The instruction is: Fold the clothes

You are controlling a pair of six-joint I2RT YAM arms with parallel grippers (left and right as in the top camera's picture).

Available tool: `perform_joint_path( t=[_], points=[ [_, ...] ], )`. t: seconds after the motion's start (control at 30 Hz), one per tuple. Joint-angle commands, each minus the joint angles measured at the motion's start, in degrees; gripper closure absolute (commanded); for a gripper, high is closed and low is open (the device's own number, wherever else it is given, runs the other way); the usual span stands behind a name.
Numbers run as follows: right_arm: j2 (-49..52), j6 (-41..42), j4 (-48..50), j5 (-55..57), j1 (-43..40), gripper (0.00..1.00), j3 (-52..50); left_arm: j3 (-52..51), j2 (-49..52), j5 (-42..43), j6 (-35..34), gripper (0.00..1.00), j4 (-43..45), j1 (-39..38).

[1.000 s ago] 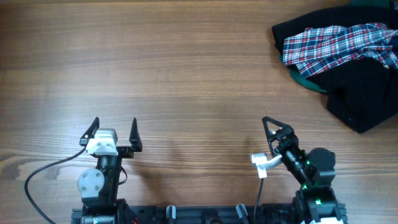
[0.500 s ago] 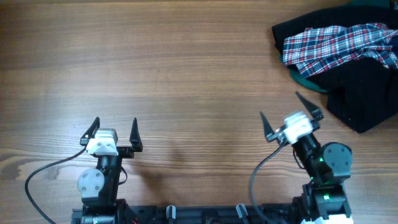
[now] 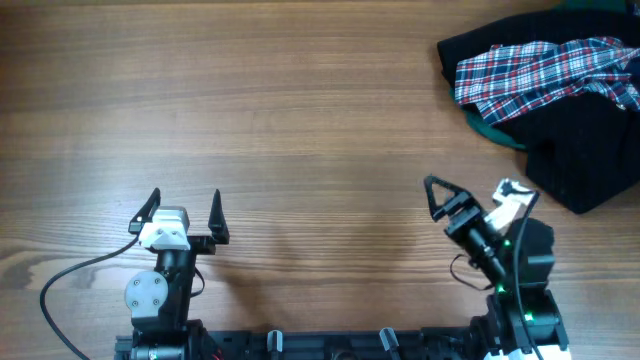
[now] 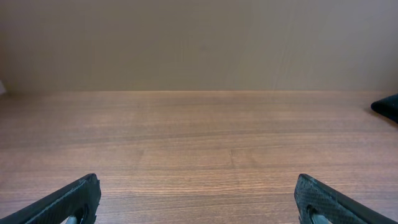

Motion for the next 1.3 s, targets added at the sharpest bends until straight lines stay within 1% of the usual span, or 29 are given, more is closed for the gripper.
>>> perform_joint_path(
  t=[0.0, 0.07, 0.13, 0.2, 0.27, 0.3, 0.33, 0.43, 0.5, 0.57, 0.67, 0.7, 0.77, 0.8, 0.87, 0.9, 0.93, 1.0, 1.07, 1.13, 1.2, 1.27],
  points=[
    [1.0, -4.4, -1.9, 1.2, 0.0, 0.00, 0.7, 0.0, 0.1, 1.6, 0.6, 0.00, -0.2, -0.2],
    [3.2, -6.6, -2.2, 0.4, 0.0, 0.00, 3.9, 0.0, 0.1, 1.7, -3.7, 0.00, -0.4, -0.2],
    [7.6, -12.5, -6.5, 1.7, 0.0, 0.01, 11.2, 0.0, 0.1, 1.7, -9.6, 0.00, -0.4, -0.1],
    [13.5, -19.1, -14.0, 5.9, 0.0, 0.01, 20.6, 0.0, 0.1, 1.7, -15.6, 0.00, -0.4, -0.1],
    [22.5, -26.5, -22.9, 9.7, 0.0, 0.01, 32.9, 0.0, 0.4, 2.6, -19.5, 0.00, -0.4, -0.1],
    [27.8, -30.0, -27.9, 11.3, 0.0, 0.00, 39.9, 0.3, 1.1, 3.7, -20.4, 0.00, -0.3, -0.1],
    [32.3, -31.8, -31.8, 12.8, 0.0, 0.00, 45.8, 1.1, 2.3, 5.1, -20.5, 0.00, -0.3, -0.1],
    [43.6, -32.5, -40.2, 16.9, 0.0, 0.00, 59.8, 5.0, 7.6, 5.4, -21.2, 0.00, -0.4, -0.2],
    [48.8, -32.7, -42.5, 17.5, 0.0, 0.00, 65.6, 9.4, 13.6, 5.5, -21.2, 0.00, -0.4, -0.2],
    [52.0, -33.9, -42.6, 18.0, 0.0, 0.00, 68.3, 15.0, 21.7, 6.8, -21.2, 0.00, -0.4, -0.1],
    [54.9, -34.2, -42.2, 27.1, 0.0, 0.00, 69.5, 27.4, 37.5, 10.5, -21.2, 0.00, -4.2, -0.2],
    [55.2, -36.9, -41.7, 29.4, 0.0, 0.00, 69.5, 32.9, 43.1, 11.8, -21.0, 0.00, -7.4, -0.2],
    [55.7, -43.8, -39.4, 29.9, 0.0, 0.00, 69.5, 42.5, 53.4, 15.2, -21.0, 0.00, -14.0, -0.1],
    [55.8, -45.1, -38.4, 30.9, 0.0, 0.00, 69.5, 46.8, 57.9, 16.9, -21.0, 0.00, -15.8, -0.1],
    [56.7, -47.3, -37.0, 34.0, 0.0, 0.00, 69.5, 50.5, 64.7, 17.1, -21.5, 0.00, -14.4, -0.1],
    [56.9, -46.9, -37.0, 34.1, -0.1, 0.00, 69.5, 50.6, 66.4, 18.1, -23.4, 0.00, -12.9, -0.1],
    [57.4, -44.6, -37.2, 33.1, -0.5, 0.00, 69.5, 50.6, 68.0, 19.5, -26.1, 0.00, -11.8, -0.1],
    [57.5, -40.0, -37.6, 28.1, -2.2, 0.00, 69.5, 50.6, 70.4, 21.3, -27.2, 0.00, -10.9, -0.1],
    [57.5, -36.6, -37.4, 24.9, -4.9, 0.00, 69.5, 50.6, 70.8, 21.8, -25.2, 0.00, -10.3, -0.2],
    [57.6, -36.6, -37.2, 21.2, -8.1, 0.00, 69.5, 51.3, 70.8, 23.0, -22.3, 0.00, -9.8, -0.3],
    [57.8, -37.1, -37.2, 17.9, -11.8, 0.00, 69.5, 52.9, 70.8, 22.7, -20.9, 0.01, -10.0, -0.5],
    [58.3, -38.3, -37.2, 14.2, -15.9, 0.00, 69.5, 55.3, 70.9, 19.6, -20.9, 0.00, -10.2, -2.1]
  ],
)
